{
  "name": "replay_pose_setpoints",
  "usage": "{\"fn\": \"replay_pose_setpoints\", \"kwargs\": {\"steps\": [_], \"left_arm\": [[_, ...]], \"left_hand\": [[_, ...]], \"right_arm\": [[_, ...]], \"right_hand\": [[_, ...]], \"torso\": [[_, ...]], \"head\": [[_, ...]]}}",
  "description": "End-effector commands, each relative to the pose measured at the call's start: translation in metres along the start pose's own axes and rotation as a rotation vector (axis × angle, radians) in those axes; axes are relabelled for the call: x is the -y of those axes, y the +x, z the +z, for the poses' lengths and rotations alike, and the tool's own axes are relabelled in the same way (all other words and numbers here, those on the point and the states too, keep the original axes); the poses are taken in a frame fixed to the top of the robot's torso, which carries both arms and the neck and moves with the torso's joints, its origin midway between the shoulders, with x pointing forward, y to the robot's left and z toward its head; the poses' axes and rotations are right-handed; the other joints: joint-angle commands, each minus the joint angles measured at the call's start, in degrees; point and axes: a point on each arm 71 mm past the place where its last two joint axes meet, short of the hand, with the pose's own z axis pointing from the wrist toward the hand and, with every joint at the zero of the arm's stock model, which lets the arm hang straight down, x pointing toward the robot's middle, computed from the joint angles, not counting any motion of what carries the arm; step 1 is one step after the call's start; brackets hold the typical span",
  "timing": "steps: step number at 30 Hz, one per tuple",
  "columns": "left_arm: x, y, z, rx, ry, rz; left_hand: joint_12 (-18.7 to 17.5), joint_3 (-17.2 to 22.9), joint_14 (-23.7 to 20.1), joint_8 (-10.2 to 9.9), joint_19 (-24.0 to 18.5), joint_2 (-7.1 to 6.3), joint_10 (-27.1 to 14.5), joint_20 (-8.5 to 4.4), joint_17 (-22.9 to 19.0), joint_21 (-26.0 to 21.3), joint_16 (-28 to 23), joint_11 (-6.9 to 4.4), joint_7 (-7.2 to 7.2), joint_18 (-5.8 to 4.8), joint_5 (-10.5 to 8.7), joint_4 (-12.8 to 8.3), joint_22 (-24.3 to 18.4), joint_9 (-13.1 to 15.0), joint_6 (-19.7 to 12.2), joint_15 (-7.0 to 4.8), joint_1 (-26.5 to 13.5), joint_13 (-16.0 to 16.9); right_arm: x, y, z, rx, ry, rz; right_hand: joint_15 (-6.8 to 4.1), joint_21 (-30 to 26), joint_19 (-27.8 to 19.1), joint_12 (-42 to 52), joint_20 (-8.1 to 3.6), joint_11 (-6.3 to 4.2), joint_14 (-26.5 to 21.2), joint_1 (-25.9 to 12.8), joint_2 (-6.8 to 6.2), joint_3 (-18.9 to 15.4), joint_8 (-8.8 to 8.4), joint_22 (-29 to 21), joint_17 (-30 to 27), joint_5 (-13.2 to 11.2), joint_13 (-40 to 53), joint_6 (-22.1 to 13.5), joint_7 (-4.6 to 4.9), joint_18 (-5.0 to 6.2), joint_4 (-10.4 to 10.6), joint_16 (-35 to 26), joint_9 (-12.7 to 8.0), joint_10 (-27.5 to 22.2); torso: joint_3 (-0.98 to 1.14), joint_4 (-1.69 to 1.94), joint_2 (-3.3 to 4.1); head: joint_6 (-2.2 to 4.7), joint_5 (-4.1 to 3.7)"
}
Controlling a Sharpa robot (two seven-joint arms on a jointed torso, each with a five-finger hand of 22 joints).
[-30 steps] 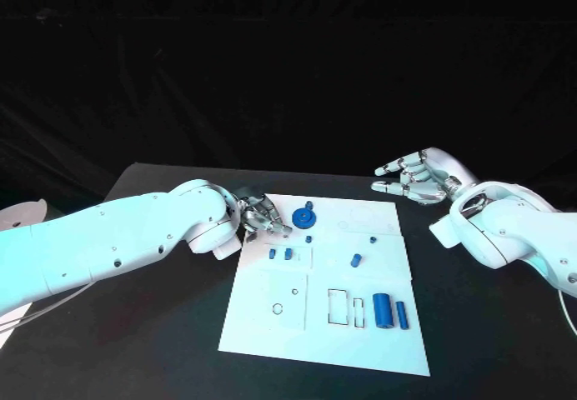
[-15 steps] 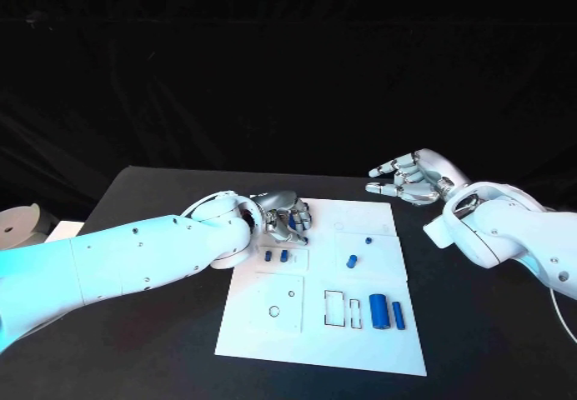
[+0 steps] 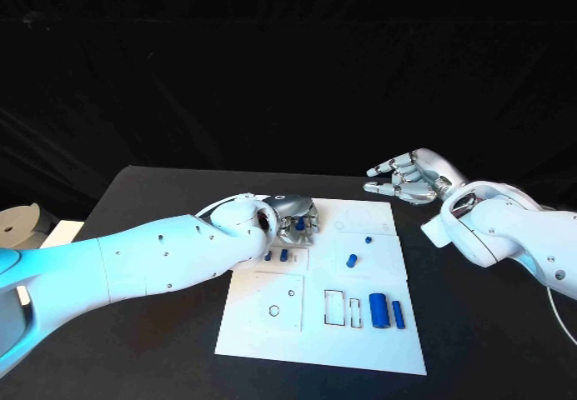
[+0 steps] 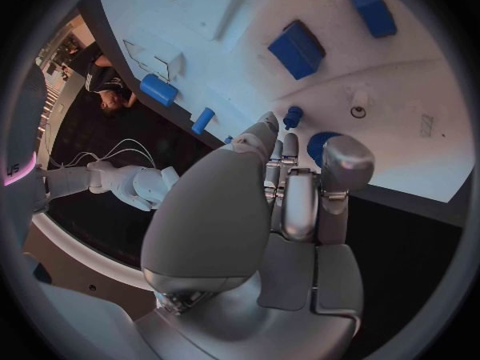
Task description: Assemble the parts on the task board
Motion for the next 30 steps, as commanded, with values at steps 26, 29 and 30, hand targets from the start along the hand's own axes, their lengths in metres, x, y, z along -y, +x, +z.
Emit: {"fn": "replay_pose_setpoints", "kwargs": {"steps": [26,29,30], "left_arm": [[-0.0064,0.0088,0.0023,-0.127,-0.112,0.092],[-0.0068,0.0091,0.002,-0.132,-0.115,0.093],[-0.0073,0.0092,0.0019,-0.134,-0.118,0.093]], "left_hand": [[-2.75,1.32,1.61,-1.96,0.91,-1.66,-0.06,-0.11,-1.1,1.84,0.58,0.21,-0.29,-1.33,-0.07,-0.14,1.71,-1.89,1.79,-0.05,-1.67,-2.93],[-2.95,1.35,1.61,-2.22,0.92,-1.7,-0.23,-0.09,-1.31,1.8,0.52,0.24,-0.46,-1.32,-0.07,-0.21,1.69,-2.08,1.69,-0.03,-1.75,-3.13],[-3.01,1.35,1.61,-2.3,0.94,-1.71,-0.29,-0.08,-1.38,1.85,0.5,0.26,-0.52,-1.33,-0.07,-0.23,1.74,-2.14,1.66,-0.02,-1.79,-3.19]], "right_arm": [[-0.0001,0.001,0.0004,-0.006,-0.008,-0.008],[-0.0002,0.0012,0.0006,-0.007,-0.008,-0.008],[-0.0001,0.0013,0.0006,-0.007,-0.008,-0.008]], "right_hand": [[-0.5,-0.19,-0.31,0.05,0.11,-0.22,4.9,-0.01,0.51,-0.39,-0.01,0.05,10.87,0.24,0.1,0.2,0.1,0.89,-0.07,-0.17,0.0,0.05],[-0.5,-0.19,-0.31,0.05,0.11,-0.22,4.9,-0.01,0.51,-0.39,-0.01,0.05,10.87,0.24,0.1,0.2,0.1,0.89,-0.07,-0.17,0.0,0.05],[-0.5,-0.19,-0.31,0.05,0.11,-0.22,4.9,-0.01,0.51,-0.39,-0.01,0.05,10.87,0.24,0.1,0.2,0.1,0.89,-0.07,-0.17,0.0,0.05]], "torso": [[-0.05,-0.07,-0.02],[-0.04,-0.12,0.01],[-0.05,-0.12,0.01]], "head": [[-0.42,0.28],[-0.37,0.26],[-0.34,0.25]]}}
